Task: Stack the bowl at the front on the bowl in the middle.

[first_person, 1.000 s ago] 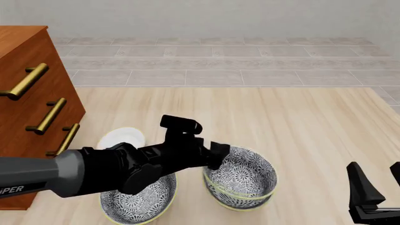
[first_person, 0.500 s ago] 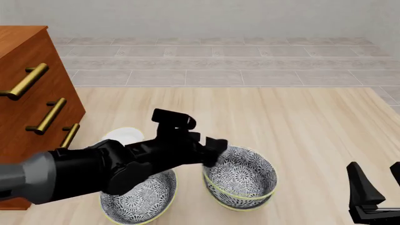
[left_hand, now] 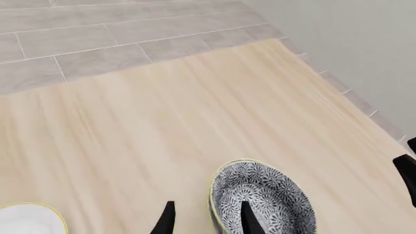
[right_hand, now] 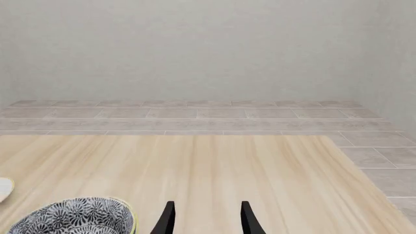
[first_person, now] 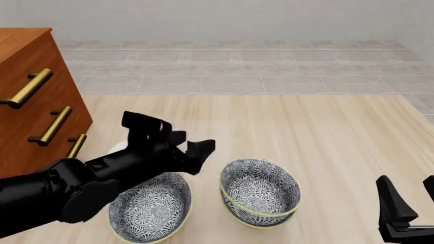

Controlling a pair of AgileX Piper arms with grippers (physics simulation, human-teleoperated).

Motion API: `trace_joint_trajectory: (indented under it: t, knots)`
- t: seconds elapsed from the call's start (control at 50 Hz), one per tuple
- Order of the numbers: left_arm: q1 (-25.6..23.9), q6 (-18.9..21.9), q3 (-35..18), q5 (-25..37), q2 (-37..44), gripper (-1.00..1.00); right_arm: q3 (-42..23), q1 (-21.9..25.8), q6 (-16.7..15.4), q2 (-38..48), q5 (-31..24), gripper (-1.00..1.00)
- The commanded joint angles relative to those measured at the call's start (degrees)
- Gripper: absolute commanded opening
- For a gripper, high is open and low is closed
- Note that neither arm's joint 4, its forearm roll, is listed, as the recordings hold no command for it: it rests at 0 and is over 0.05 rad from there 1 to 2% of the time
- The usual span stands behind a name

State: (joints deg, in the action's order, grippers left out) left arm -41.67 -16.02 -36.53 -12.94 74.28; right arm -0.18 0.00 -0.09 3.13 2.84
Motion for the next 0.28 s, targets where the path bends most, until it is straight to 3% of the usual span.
trace_joint_trajectory:
  t: [0.02, 0.28]
  knots:
    - [5.8, 6.5, 6.3, -4.3, -8.3, 1.0, 0.0, 0.0, 0.0, 0.0, 0.0, 1.0]
    - [14.6, 9.5, 13.8, -12.7, -13.9, 1.0, 0.0, 0.0, 0.0, 0.0, 0.0, 1.0]
